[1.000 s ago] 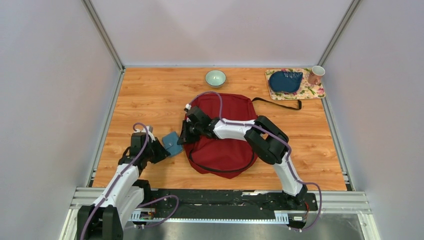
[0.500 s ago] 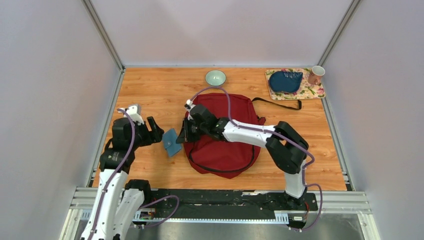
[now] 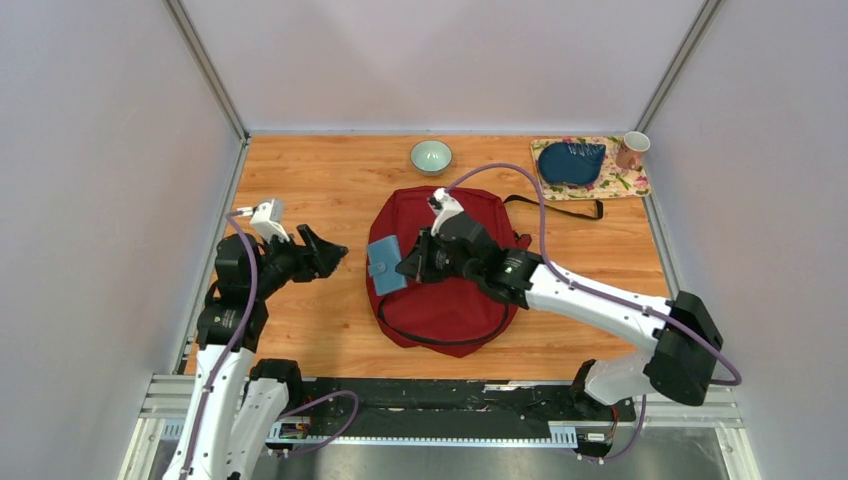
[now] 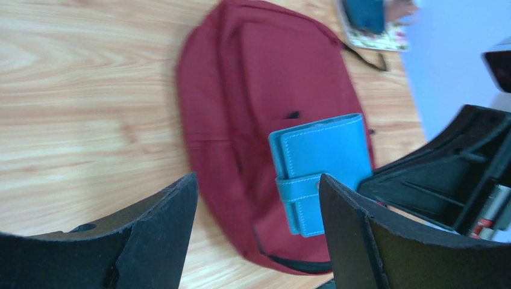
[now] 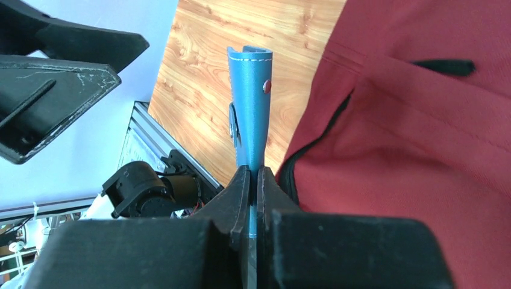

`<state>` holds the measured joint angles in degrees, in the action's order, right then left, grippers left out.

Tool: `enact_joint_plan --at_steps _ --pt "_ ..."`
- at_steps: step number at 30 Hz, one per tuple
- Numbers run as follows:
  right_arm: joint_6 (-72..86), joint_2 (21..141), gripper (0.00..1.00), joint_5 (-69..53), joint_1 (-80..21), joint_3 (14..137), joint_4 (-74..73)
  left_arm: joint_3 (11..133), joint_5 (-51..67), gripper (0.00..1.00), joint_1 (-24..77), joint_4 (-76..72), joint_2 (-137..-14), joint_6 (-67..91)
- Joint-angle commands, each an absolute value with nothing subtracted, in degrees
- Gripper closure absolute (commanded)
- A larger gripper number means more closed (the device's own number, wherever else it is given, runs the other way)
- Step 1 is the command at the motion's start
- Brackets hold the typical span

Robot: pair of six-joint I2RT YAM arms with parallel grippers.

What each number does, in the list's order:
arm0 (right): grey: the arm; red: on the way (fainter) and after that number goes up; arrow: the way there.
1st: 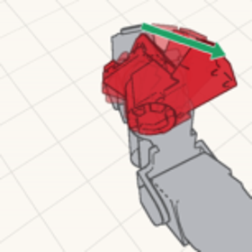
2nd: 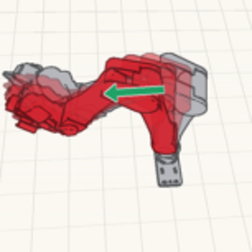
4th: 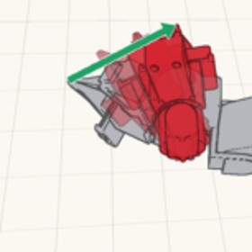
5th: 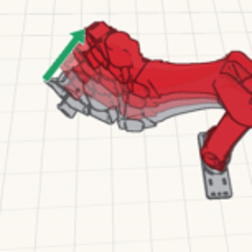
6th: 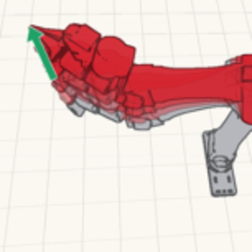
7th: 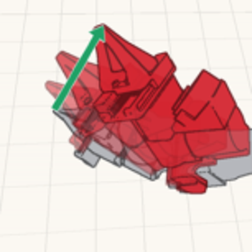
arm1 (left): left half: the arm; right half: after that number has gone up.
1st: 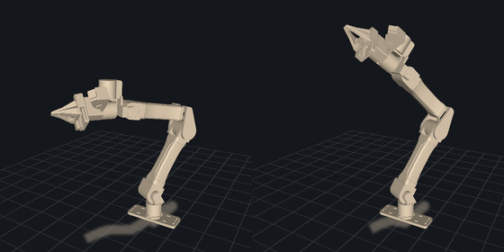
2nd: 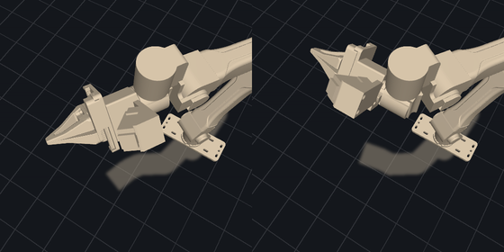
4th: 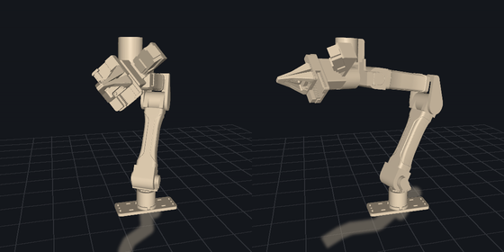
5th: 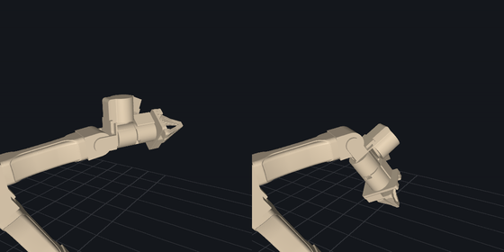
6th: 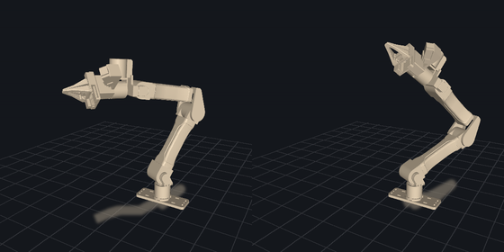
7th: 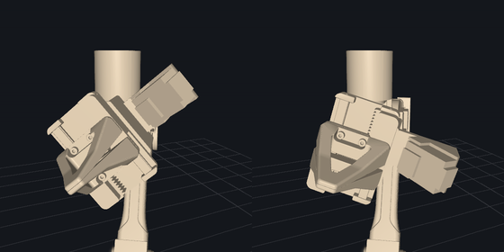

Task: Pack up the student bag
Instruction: Pick up the personal item from the center of the board.

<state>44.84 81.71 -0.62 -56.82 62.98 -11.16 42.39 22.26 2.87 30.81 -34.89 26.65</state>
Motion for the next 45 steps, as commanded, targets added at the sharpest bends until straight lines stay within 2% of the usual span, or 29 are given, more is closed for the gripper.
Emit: enact_joint_plan --at_steps 1,11,19,24,28,36,39,40,42,43,45 --pt "47.72 74.38 1.0 1.5 -57.13 57.41 -8.88 35.08 37.08 0.19 2.99 12.51 -34.63 39.97" --pt "51.68 66.18 1.0 -2.46 -56.6 51.24 -3.78 20.57 49.37 0.19 2.9 -18.94 -36.91 57.55" --pt "53.35 67.76 1.0 -7.55 -56.34 52.21 1.83 18.28 52.64 0.19 3.78 -26.89 -38.58 60.29" --pt "54.58 70.04 1.0 -10.37 -56.34 52.29 5.8 17.76 53.18 0.21 5.71 -26.89 -38.68 60.38" --pt "55.19 71.28 1.0 -12.22 -56.34 52.82 6.94 16.88 52.38 0.38 6.06 -27.07 -37.53 60.38" --pt "55.63 72.07 1.0 -12.3 -56.34 52.91 7.56 16.79 53.26 0.56 5.98 -28.65 -37.97 61.08" --pt "55.55 71.9 1.0 -11.69 -56.34 53.0 7.3 16.79 53.44 0.7 6.06 -28.65 -37.71 61.17" --pt "55.63 71.81 1.0 -11.52 -56.34 53.09 7.21 16.7 53.44 0.79 6.06 -28.48 -37.62 61.17" --pt "55.72 71.72 1.0 -11.69 -56.34 53.17 7.29 16.7 53.53 0.89 5.98 -28.04 -37.27 60.91" --pt "55.64 71.72 0.98 -11.95 -56.34 53.17 7.47 16.7 53.44 0.97 6.06 -27.43 -37.18 60.82" --pt "55.81 71.81 0.88 -12.13 -56.34 53.17 7.73 16.87 52.65 1.0 5.98 -26.2 -36.74 60.29"
